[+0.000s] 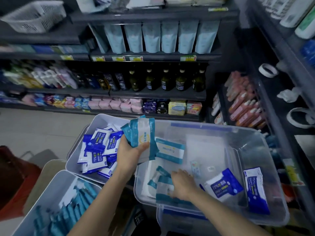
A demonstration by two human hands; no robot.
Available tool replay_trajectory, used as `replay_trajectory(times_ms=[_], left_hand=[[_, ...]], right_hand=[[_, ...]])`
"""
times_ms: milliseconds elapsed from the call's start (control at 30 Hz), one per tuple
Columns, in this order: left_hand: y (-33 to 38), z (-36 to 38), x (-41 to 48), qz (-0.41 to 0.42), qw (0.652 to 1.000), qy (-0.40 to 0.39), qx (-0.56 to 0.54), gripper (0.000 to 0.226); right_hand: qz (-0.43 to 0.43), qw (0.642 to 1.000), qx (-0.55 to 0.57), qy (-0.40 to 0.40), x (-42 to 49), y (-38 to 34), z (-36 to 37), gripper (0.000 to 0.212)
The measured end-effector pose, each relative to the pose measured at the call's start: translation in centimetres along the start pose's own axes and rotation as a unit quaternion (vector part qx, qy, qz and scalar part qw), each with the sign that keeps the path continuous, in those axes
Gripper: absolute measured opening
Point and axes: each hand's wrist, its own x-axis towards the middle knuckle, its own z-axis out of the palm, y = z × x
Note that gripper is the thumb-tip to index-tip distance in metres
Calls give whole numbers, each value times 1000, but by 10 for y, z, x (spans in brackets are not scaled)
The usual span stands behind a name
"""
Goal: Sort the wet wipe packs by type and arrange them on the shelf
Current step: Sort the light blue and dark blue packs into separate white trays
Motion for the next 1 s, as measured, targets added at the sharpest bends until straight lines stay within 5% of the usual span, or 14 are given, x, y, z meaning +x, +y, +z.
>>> replay_trajectory(times_ms=[133, 333, 533, 667, 833, 1000], left_hand=[[-4, -13, 2, -16, 999, 42, -29, 46], [-13, -39, 3, -77, 990, 74, -95, 38], [-13, -45, -5, -71, 992, 79, -70, 39], [-12, -47, -8, -75, 992, 75, -70, 35], [-14, -45, -13, -77, 992, 79, -60, 36], [-12, -36, -31, -79, 992, 82, -55, 45]], right_hand=[[-34, 997, 68, -21, 8, 6, -5, 47], [-27, 986, 68, 152, 56, 13, -45, 47], [-5, 996, -10, 89, 86, 10, -54, 60], [48, 990, 17, 132, 76, 5, -53, 77], [78, 982, 157, 64, 59, 19, -41, 45], [84, 943, 301, 116, 34, 34, -21, 34]])
